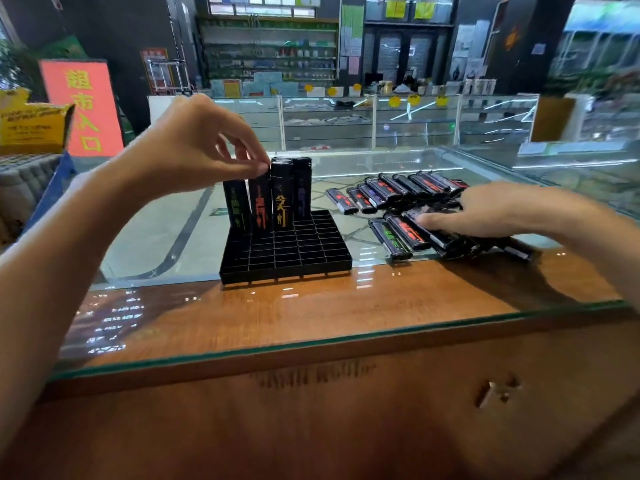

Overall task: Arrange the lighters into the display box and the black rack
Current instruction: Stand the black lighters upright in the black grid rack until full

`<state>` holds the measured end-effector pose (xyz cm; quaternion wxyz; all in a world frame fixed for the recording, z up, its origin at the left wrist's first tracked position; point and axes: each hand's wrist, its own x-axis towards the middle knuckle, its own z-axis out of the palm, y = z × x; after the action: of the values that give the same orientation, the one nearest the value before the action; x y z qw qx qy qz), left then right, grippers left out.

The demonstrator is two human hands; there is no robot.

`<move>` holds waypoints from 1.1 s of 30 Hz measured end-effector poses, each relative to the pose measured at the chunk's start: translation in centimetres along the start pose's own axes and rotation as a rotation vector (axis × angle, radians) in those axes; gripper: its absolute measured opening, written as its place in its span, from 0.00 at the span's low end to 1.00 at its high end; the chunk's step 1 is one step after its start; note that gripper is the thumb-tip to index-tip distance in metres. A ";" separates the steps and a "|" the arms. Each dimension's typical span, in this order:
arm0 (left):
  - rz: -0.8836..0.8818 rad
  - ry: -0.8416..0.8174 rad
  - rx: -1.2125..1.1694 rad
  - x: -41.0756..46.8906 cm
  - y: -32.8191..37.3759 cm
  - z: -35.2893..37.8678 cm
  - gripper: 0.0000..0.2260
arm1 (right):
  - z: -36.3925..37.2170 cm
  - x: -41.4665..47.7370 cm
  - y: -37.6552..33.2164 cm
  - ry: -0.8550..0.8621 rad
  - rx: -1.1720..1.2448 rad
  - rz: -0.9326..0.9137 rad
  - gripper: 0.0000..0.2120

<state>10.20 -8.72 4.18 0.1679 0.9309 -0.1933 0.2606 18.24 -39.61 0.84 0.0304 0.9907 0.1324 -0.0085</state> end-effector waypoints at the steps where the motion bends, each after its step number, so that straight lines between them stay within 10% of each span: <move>1: -0.001 0.001 0.003 0.0 0.1 0.0 0.08 | -0.2 0.2 -0.2 -0.010 0.001 0.003 0.33; 33: -0.007 0.023 0.037 -0.3 1.2 -0.3 0.08 | -1.2 0.1 -0.6 -0.013 0.211 0.024 0.19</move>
<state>9.28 -9.51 4.51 0.1537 0.9314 -0.1832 0.2743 18.20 -38.96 1.97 -0.0732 0.9898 0.1187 -0.0286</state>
